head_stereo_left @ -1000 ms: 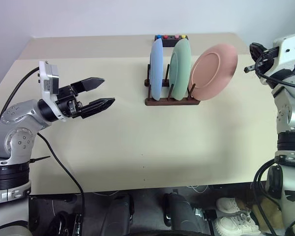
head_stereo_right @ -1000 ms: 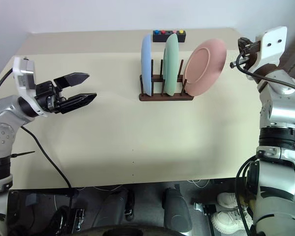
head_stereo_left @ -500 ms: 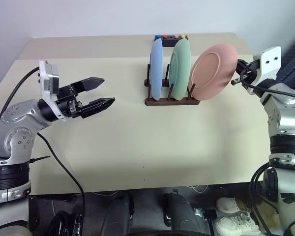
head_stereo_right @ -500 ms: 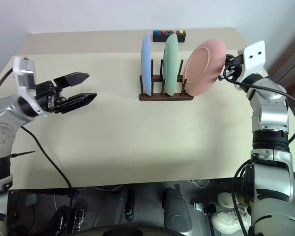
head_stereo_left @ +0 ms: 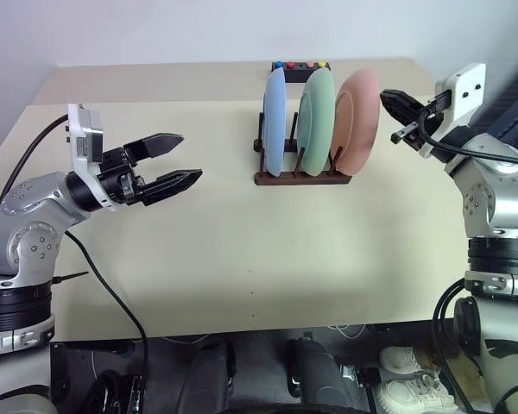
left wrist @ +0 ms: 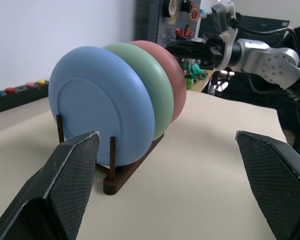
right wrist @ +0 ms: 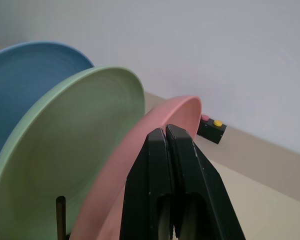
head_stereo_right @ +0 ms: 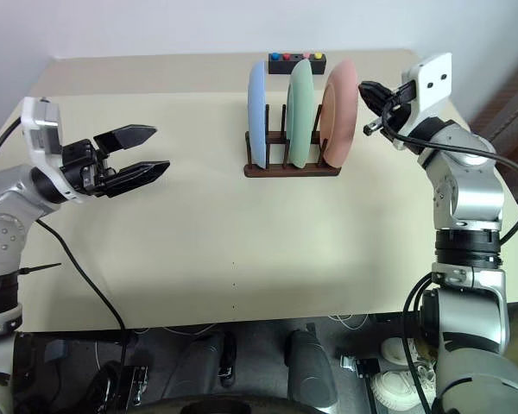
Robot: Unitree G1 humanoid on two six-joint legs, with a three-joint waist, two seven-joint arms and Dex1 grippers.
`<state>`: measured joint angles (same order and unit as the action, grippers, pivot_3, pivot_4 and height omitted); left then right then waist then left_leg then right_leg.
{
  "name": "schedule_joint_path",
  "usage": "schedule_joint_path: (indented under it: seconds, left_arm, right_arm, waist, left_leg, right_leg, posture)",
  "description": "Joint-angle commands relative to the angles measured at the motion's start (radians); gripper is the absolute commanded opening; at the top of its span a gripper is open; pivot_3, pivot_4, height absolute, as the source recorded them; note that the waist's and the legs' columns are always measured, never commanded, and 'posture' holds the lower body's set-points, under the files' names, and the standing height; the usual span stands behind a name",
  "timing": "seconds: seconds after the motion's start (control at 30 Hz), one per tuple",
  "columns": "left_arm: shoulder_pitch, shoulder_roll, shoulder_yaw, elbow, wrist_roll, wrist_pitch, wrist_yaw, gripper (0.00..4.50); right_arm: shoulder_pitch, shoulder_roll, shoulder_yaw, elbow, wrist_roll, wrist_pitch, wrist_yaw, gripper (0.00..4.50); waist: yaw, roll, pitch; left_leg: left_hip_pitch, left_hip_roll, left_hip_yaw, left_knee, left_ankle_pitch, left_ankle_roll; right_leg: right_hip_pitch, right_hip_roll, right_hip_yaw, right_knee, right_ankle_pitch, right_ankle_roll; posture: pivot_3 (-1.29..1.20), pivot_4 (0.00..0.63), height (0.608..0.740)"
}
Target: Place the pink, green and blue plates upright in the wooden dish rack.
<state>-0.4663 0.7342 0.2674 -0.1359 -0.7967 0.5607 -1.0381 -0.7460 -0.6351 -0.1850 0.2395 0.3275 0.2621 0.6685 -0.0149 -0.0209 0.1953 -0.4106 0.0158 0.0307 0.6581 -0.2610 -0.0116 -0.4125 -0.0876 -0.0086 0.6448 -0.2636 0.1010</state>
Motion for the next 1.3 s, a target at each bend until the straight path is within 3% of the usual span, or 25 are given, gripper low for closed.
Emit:
schedule_joint_path:
  seconds: [0.03,0.57,0.93,1.3]
  left_arm:
    - [0.000,0.012,0.029,-0.026,-0.010,-0.006,0.005,4.50]
    - [-0.013,0.008,0.022,-0.005,-0.003,-0.013,-0.005,4.50]
    - [-0.008,0.016,0.031,-0.014,-0.011,-0.006,-0.003,4.50]
    - [-0.006,0.017,0.031,-0.017,-0.012,-0.007,-0.004,4.50]
  right_arm:
    - [-0.035,-0.005,-0.034,-0.009,0.006,-0.009,-0.023,0.02]
    - [-0.112,0.078,-0.026,-0.192,0.111,0.104,-0.085,0.02]
    - [-0.031,0.124,0.089,-0.238,0.010,0.079,-0.086,0.02]
    - [-0.011,0.129,0.093,-0.220,-0.029,0.054,-0.087,0.02]
  waist:
    - [0.000,0.000,0.000]
    - [-0.001,0.000,0.000]
    - [0.001,0.000,0.000]
    - [0.000,0.000,0.000]
  left_leg:
    - [0.000,0.000,0.000,0.000,0.000,0.000]
    - [0.000,0.000,0.000,0.000,0.000,0.000]
    - [0.000,0.000,0.000,0.001,0.000,0.000]
    - [0.000,0.000,0.000,0.001,0.000,0.000]
  right_leg:
    - [0.000,0.000,0.000,0.000,0.000,0.000]
    - [0.000,0.000,0.000,0.001,0.000,0.000]
    - [0.000,0.000,0.000,0.001,0.000,0.000]
    - [0.000,0.000,0.000,0.001,0.000,0.000]
  posture:
    - [0.00,0.150,0.740]
    - [0.00,0.150,0.740]
    - [0.00,0.150,0.740]
    - [0.00,0.150,0.740]
